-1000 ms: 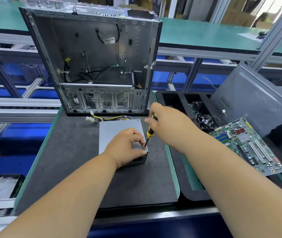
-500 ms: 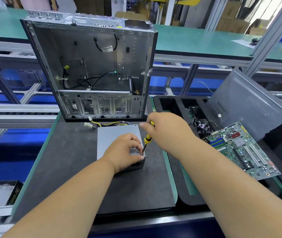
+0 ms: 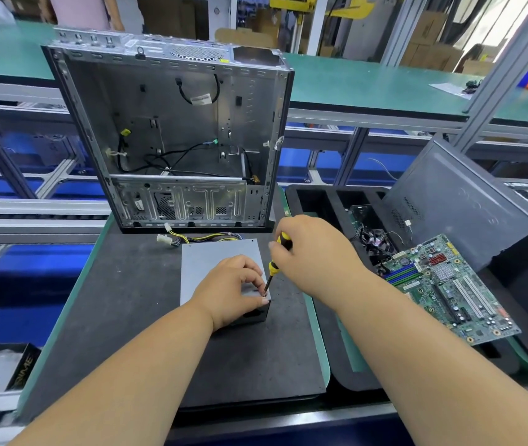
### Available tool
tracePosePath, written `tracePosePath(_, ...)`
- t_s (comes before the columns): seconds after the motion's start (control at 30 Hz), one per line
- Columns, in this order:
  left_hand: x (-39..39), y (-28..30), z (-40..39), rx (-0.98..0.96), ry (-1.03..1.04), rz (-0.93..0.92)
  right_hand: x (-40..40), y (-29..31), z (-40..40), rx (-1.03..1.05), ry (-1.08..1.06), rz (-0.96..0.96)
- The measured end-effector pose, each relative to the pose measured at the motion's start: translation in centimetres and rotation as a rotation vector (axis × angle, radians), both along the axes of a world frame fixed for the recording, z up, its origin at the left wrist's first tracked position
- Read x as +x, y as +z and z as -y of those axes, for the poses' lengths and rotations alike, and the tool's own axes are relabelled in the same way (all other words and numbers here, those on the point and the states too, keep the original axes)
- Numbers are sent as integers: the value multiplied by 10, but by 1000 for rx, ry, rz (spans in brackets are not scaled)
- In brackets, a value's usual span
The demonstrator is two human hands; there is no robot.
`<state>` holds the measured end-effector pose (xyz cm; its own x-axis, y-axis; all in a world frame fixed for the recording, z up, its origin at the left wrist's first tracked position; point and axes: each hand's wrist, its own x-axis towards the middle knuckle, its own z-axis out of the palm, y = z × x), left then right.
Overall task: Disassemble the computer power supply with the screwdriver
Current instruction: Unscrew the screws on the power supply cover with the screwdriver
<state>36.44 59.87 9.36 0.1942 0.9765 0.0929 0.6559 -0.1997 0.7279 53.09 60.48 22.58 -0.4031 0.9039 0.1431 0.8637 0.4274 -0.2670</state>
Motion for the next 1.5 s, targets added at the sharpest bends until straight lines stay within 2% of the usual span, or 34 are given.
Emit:
tracePosePath(0.2,0,-1,0,9,4,12,-3,3,-1,-47,1,-14)
tracePosePath(0.37,-1,-1,-1,-3,0,-2,-3,5,4,-94,-3,-102)
tracePosePath(0.6,-1,-1,-1,-3,-5,6,-6,0,3,-11,2,14)
tracePosePath(0.87,0,-1,0,4,0,-5,-6,-1,6,-75,14,-114)
tracePosePath(1.1,0,-1,-1,3,-10,-17,-5,2,3,-54,-26,5)
tracePosePath(1.4,0,-2,-1,17,7,-18,-6,4,6,-134,35,-170)
tracePosePath(1.5,0,-1,0,7,2,-19,-4,2,6,-145,39,-172)
